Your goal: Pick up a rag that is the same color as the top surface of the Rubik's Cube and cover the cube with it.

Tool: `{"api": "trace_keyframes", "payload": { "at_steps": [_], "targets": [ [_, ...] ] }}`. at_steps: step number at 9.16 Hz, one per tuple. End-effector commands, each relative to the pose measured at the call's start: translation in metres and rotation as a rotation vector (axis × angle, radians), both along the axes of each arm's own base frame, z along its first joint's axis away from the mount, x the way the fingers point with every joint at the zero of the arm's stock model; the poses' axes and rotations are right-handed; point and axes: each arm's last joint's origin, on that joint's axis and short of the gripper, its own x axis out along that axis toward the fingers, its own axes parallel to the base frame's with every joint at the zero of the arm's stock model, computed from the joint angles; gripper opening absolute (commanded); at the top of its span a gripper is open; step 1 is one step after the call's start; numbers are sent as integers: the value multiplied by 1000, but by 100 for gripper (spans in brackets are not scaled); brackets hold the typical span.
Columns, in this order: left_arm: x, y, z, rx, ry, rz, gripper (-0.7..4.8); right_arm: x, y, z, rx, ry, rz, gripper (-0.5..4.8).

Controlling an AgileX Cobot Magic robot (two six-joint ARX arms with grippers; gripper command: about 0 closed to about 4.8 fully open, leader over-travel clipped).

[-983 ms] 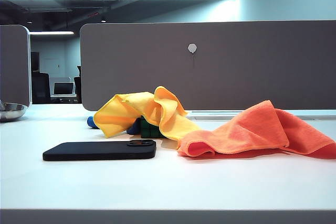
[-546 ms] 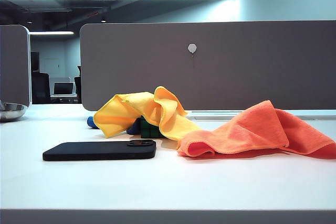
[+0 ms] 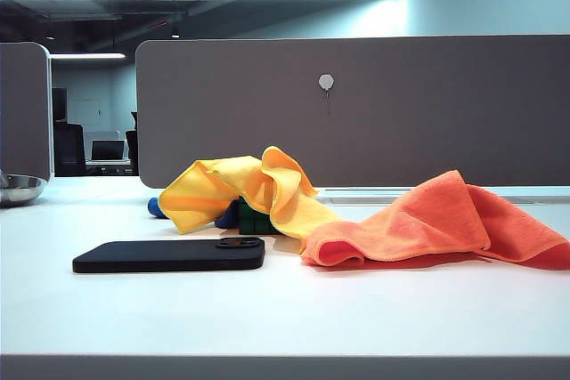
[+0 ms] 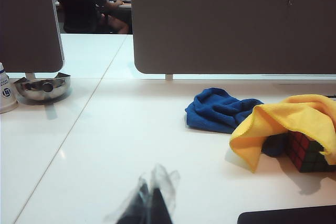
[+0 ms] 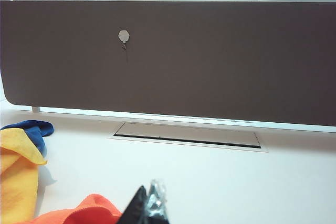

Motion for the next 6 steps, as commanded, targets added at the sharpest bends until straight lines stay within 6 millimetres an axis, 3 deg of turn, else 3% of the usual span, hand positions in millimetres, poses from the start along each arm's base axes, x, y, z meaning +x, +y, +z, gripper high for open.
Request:
{"api": "trace_keyframes", "payload": {
  "at_steps": [1,6],
  "targets": [
    [0,0,2,-13,-14,-5,-6,0,0,0,-3,-12,-2,-1],
    [0,0,2,-22,-13,1,-6,0,-4,-1,26,-4,-123,-1]
  ]
}}
